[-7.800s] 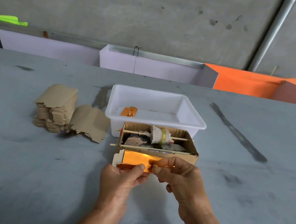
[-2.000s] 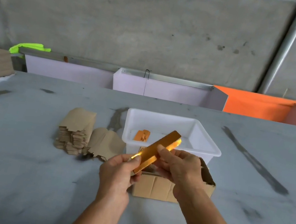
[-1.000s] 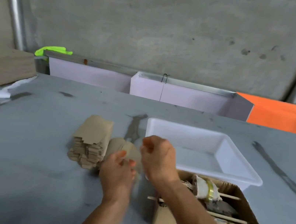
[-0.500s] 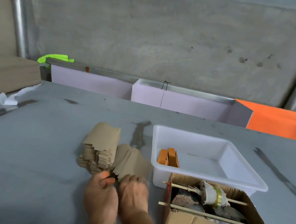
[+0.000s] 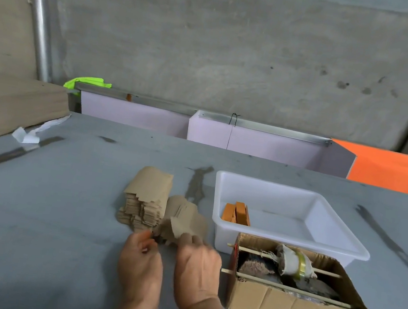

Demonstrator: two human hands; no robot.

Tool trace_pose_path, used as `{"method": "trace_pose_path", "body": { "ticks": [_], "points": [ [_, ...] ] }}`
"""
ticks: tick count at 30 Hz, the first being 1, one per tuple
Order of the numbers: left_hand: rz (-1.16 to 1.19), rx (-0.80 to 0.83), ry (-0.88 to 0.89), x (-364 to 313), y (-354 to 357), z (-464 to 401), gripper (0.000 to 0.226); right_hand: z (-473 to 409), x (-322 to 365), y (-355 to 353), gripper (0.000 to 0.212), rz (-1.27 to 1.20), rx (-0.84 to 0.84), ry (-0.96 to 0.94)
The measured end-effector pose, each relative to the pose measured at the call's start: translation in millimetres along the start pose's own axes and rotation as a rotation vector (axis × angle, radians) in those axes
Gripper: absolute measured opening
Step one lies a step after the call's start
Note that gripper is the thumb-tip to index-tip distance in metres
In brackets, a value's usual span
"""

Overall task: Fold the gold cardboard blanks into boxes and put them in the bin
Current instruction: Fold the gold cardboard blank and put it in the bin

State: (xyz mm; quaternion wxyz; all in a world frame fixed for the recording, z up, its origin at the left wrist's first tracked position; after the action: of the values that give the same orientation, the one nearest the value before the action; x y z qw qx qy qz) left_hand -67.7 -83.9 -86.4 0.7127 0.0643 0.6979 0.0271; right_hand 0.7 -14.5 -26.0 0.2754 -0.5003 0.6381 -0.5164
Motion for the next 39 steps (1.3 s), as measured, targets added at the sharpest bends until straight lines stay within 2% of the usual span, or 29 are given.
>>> {"method": "trace_pose_path", "body": {
  "ticks": [2, 4, 8, 12, 14, 18, 24, 31, 35, 39],
  "points": [
    [0.012, 0.045, 0.049, -12, -1, 9, 0.031, 10, -1, -29, 0.035, -0.056, -0.146, 0.021],
    [0.03, 0.122, 0.068, -24, 2, 17, 0.024, 23, -20, -53, 0.012, -0.265, -0.267, 0.125],
    [0.095, 0.292, -0.006, -40, 17, 35, 0.018, 44, -74, -58, 0.014, -0.922, -0.106, 0.331],
    [0.058, 0.424, -0.03, -54, 34, 61, 0.006, 69, -105, -68, 0.012, -1.172, -0.02, 0.488],
    [0.05, 0.493, -0.03, -59, 41, 70, 0.009, 79, -115, -72, 0.009, -1.251, -0.013, 0.529],
    [0.048, 0.587, -0.063, -63, 53, 80, 0.018, 90, -134, -87, 0.008, -1.303, -0.08, 0.546],
    [-0.075, 0.657, 0.093, -76, 64, 88, 0.022, 99, -157, -98, 0.019, -1.293, -0.099, 0.504],
    [0.023, 0.739, -0.05, -77, 73, 96, 0.033, 107, -167, -107, 0.019, -1.177, -0.102, 0.308],
    [0.066, 0.766, -0.071, -74, 76, 99, 0.011, 115, -174, -105, 0.019, -1.221, -0.166, 0.328],
    [0.14, 0.819, -0.023, -76, 80, 106, 0.011, 119, -176, -107, 0.02, -1.403, -0.216, 0.327]
  ]
}}
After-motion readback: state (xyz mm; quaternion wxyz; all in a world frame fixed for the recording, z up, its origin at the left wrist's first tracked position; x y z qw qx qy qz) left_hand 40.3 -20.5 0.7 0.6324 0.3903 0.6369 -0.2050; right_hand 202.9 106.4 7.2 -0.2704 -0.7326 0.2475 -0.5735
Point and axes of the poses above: each hand's wrist, its own z-axis away from the middle knuckle, its own y-axis out of the palm, x = y × z, the point moved 4 cm from there along -z, towards the middle knuckle, and after that the axes turned 11 degrees about x, right-handed, at the moved point
